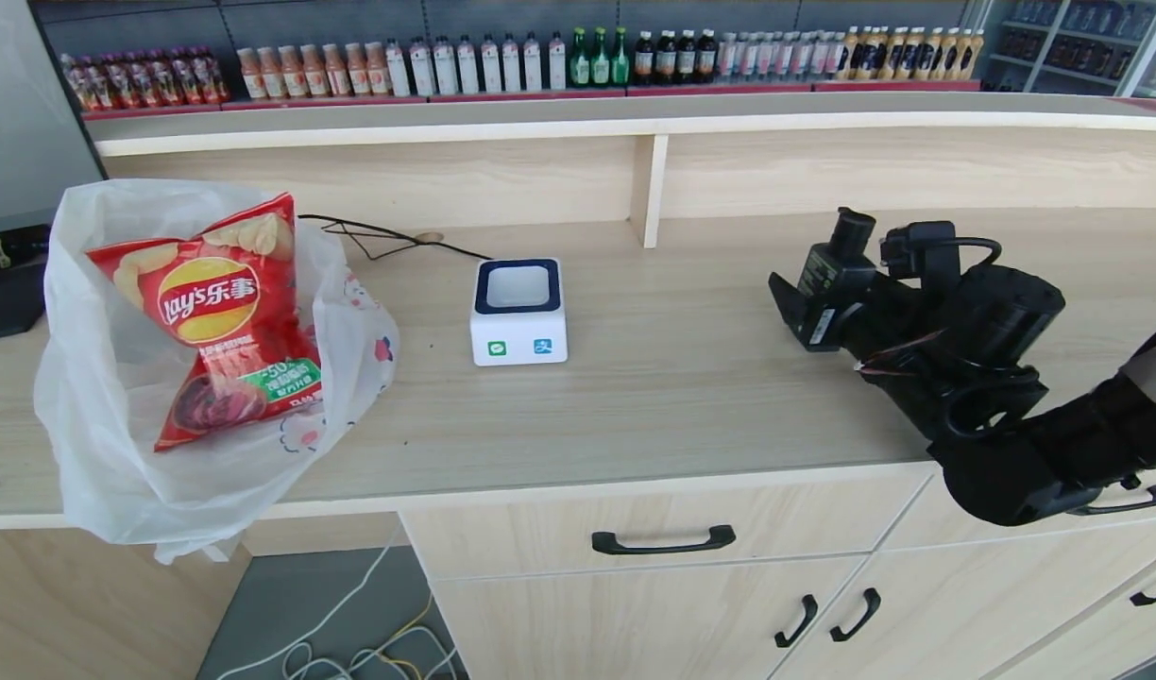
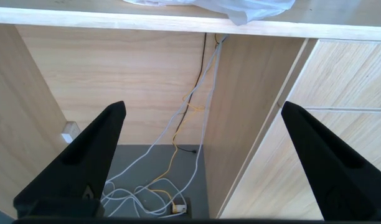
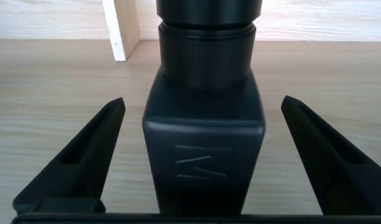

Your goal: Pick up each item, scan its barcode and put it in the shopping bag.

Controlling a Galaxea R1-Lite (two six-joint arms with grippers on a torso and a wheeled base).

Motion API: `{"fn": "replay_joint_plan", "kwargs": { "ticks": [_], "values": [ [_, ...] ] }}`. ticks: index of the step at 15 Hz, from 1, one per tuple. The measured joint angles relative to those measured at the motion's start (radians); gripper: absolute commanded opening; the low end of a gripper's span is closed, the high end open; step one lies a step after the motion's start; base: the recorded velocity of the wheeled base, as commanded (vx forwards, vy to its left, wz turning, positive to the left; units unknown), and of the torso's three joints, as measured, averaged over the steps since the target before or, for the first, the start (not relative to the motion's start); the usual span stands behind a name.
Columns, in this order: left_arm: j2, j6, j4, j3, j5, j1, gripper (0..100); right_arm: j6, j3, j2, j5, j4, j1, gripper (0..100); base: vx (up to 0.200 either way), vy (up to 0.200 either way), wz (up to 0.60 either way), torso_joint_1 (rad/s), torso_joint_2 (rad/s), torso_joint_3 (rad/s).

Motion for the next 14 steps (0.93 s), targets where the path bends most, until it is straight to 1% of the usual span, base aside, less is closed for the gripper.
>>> {"fn": "replay_joint_plan", "kwargs": {
  "ticks": [2, 3, 14],
  "values": [
    [0.0, 0.0, 0.0, 0.0, 0.0, 0.0, 100, 0.0, -0.001, 0.006, -0.001, 0.0, 0.0, 100, 0.0, 0.0, 0.0, 0.0, 0.0, 0.0],
    [0.0, 0.0, 0.0, 0.0, 0.0, 0.0, 100, 0.0, -0.002, 0.008, -0.001, 0.0, -0.001, 0, 0.0, 0.0, 0.0, 0.0, 0.0, 0.0],
    [0.0, 0.0, 0.0, 0.0, 0.0, 0.0, 100, -0.001, 0.003, -0.002, 0.0, -0.007, 0.01, 0, 0.0, 0.0, 0.0, 0.0, 0.0, 0.0]
  ]
}}
